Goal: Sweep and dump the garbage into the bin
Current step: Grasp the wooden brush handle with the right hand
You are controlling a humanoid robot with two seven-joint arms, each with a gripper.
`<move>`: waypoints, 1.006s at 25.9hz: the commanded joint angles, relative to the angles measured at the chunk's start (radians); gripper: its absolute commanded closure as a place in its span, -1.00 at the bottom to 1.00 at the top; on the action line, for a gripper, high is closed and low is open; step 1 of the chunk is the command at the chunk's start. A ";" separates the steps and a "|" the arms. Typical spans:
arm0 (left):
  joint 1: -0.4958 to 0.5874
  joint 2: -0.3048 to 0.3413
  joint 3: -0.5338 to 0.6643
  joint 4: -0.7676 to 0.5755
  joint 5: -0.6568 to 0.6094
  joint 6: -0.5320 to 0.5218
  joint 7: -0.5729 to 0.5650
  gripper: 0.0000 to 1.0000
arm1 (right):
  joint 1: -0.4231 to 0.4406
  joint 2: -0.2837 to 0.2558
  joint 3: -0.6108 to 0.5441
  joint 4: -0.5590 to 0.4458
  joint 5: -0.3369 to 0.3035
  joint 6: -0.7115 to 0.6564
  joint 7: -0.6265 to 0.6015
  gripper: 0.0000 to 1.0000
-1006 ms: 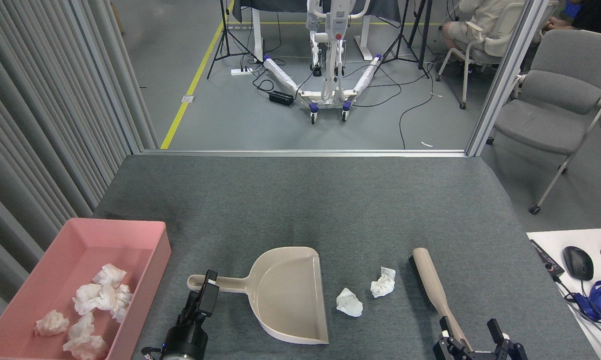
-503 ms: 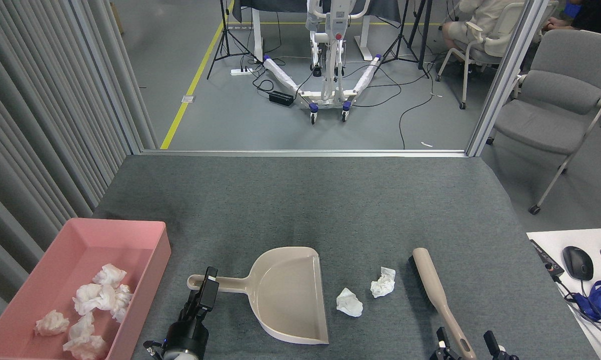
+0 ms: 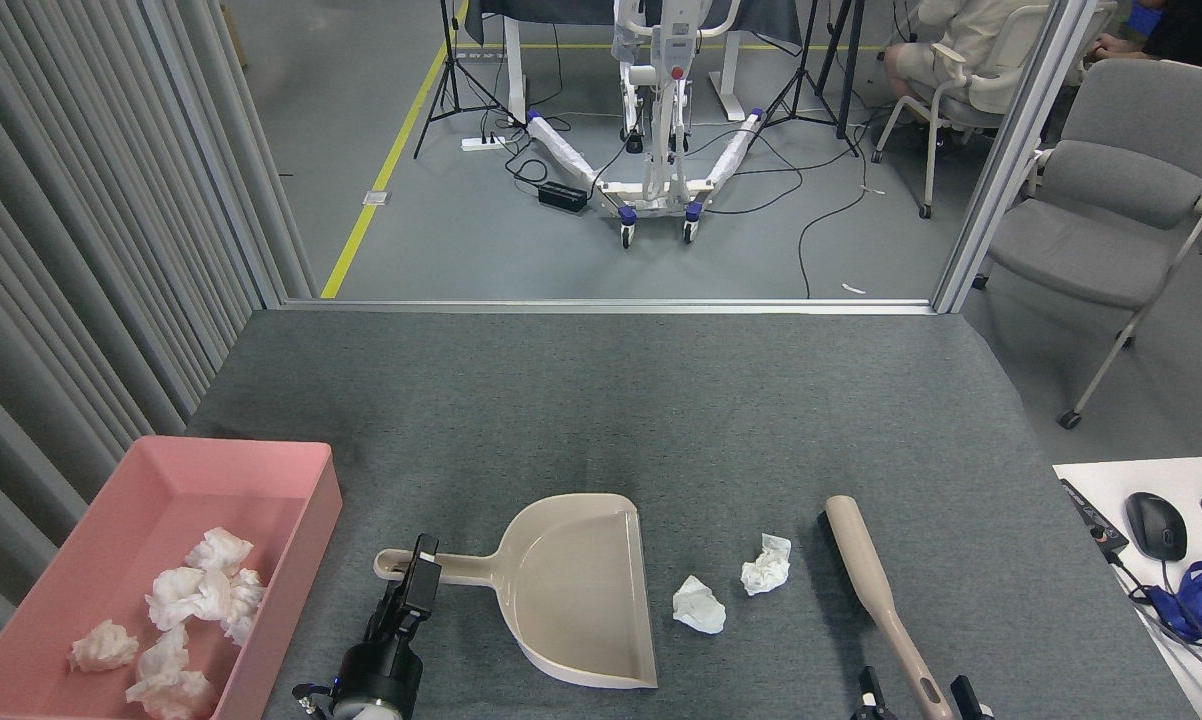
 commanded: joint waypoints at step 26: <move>0.000 0.005 0.008 0.028 -0.009 -0.102 0.000 0.36 | -0.040 0.000 0.002 0.042 0.008 0.012 -0.001 0.13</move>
